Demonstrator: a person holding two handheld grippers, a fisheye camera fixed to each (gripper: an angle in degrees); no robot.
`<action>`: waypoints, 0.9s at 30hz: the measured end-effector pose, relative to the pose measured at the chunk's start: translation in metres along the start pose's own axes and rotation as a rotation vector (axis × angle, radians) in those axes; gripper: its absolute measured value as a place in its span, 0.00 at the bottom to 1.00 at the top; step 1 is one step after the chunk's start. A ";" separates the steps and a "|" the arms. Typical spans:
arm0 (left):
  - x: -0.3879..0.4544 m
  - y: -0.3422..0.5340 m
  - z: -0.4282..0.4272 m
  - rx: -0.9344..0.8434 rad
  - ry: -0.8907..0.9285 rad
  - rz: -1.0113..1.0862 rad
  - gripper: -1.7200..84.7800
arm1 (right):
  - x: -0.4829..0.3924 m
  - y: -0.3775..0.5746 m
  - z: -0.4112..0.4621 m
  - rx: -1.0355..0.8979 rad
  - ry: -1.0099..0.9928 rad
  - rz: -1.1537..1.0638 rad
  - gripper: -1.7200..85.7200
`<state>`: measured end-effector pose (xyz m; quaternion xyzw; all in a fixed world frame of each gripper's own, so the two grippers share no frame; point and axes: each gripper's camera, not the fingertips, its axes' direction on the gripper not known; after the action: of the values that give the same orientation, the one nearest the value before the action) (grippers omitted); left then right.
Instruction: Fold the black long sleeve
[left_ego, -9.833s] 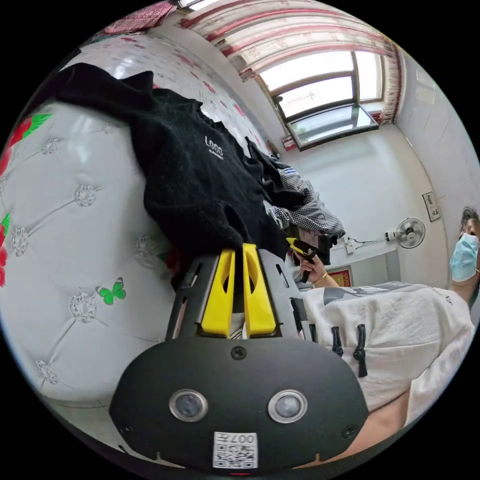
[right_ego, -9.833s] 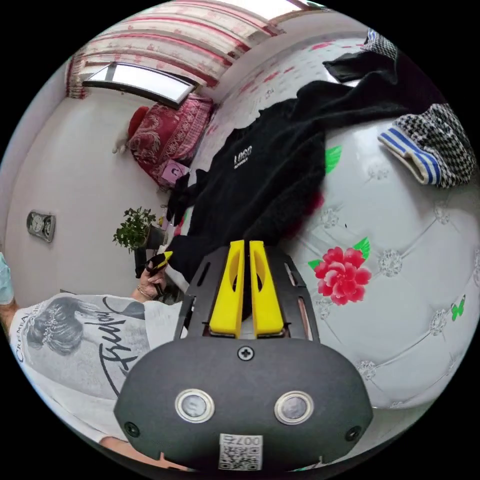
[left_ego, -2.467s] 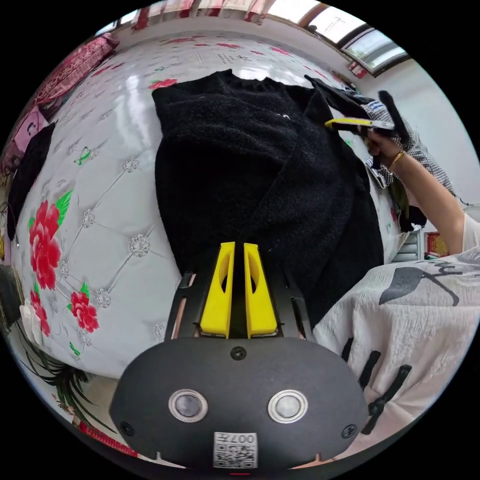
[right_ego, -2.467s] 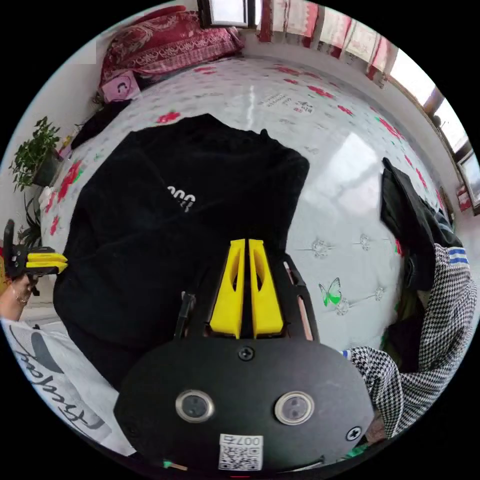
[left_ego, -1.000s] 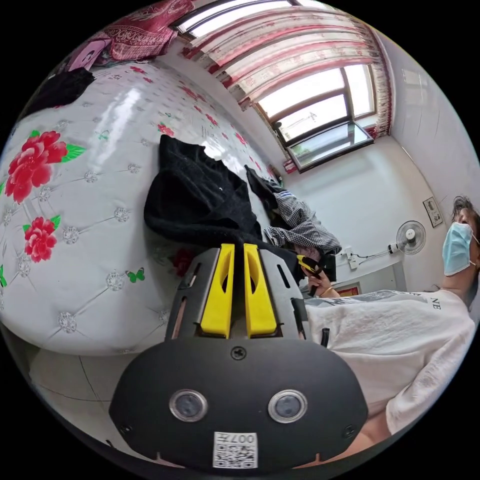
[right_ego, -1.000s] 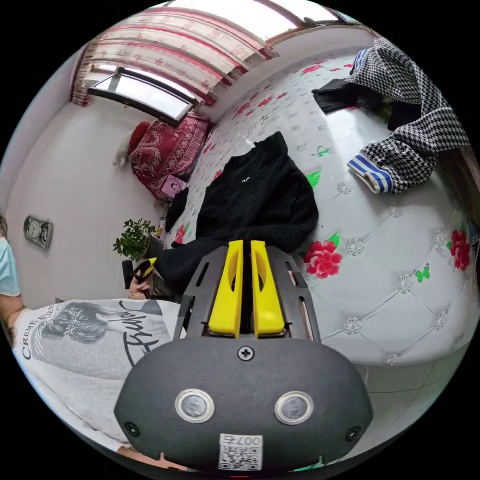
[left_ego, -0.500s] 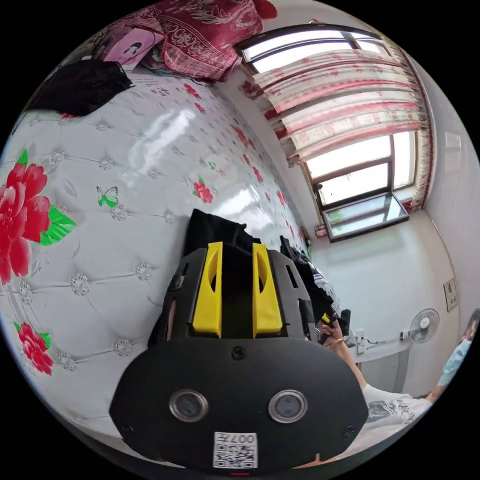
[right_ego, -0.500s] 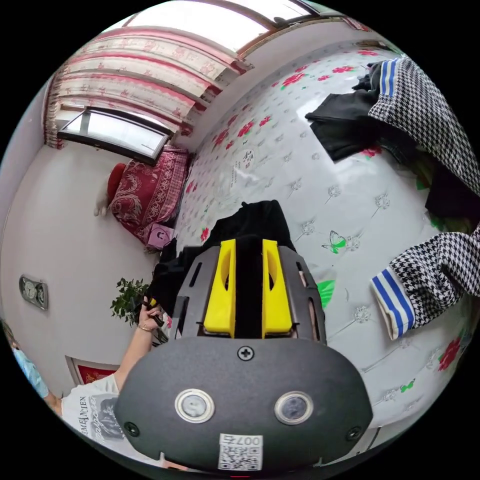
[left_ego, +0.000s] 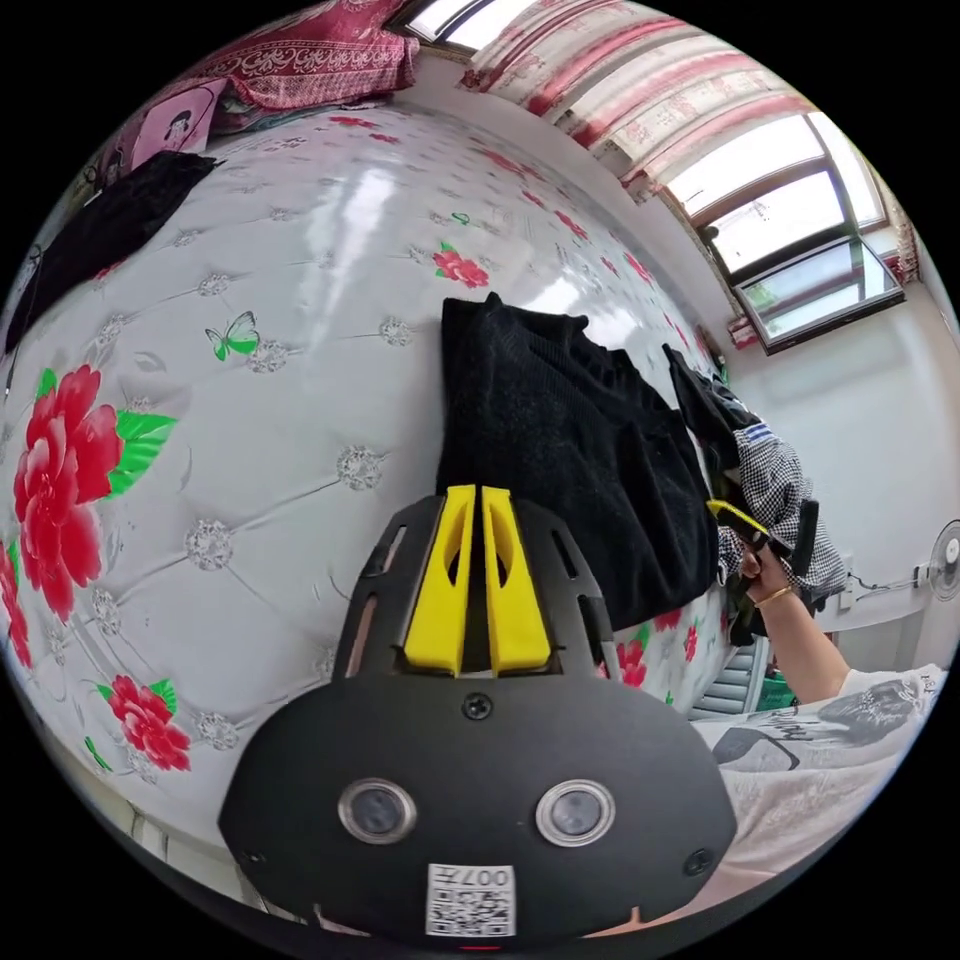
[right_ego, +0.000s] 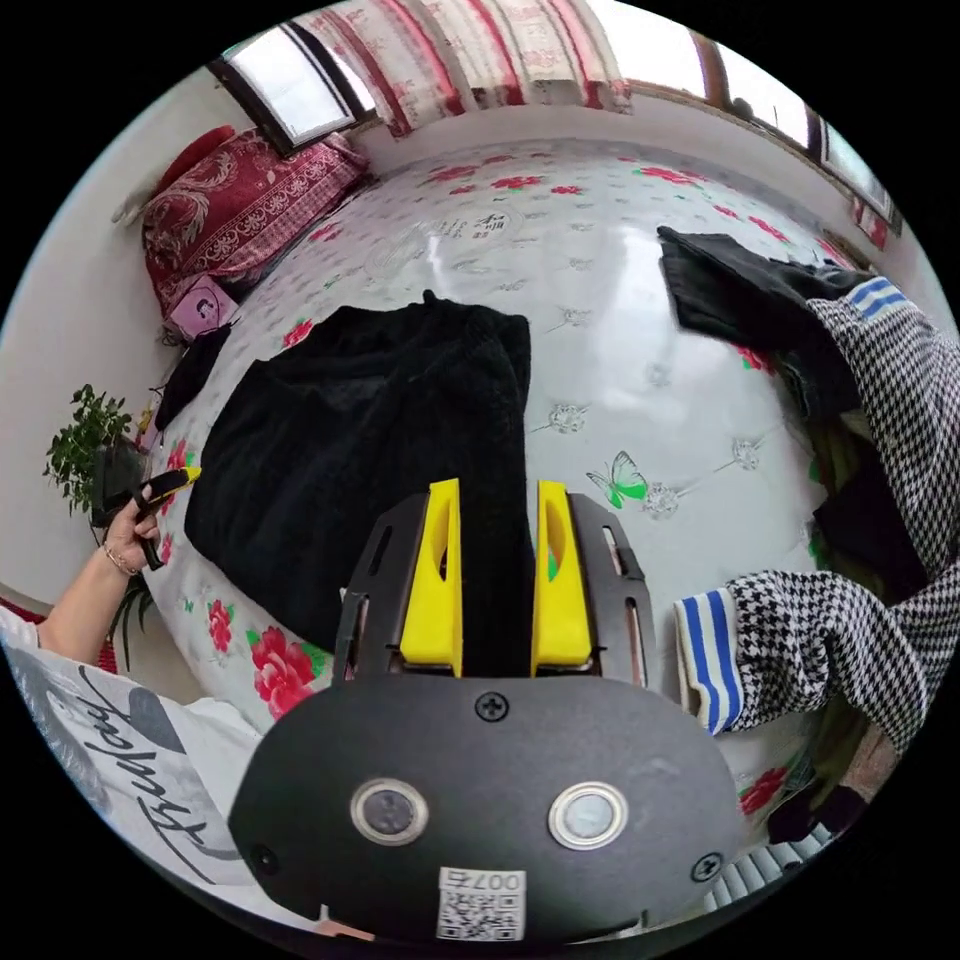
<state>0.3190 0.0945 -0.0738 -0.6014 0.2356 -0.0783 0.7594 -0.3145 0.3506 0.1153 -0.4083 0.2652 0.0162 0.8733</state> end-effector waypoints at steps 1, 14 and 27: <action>-0.001 -0.002 0.006 -0.012 -0.013 0.009 0.02 | -0.009 -0.009 0.014 -0.045 0.069 -0.019 0.05; -0.043 0.052 -0.018 0.164 0.047 -0.009 0.07 | 0.010 0.012 0.006 0.038 0.044 0.104 0.04; 0.022 -0.033 0.122 -0.093 -0.132 0.290 0.03 | -0.061 -0.057 0.107 -0.147 0.110 -0.319 0.05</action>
<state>0.3991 0.1835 -0.0285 -0.5995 0.2729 0.0830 0.7479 -0.3047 0.4011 0.2403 -0.5082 0.2425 -0.1254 0.8169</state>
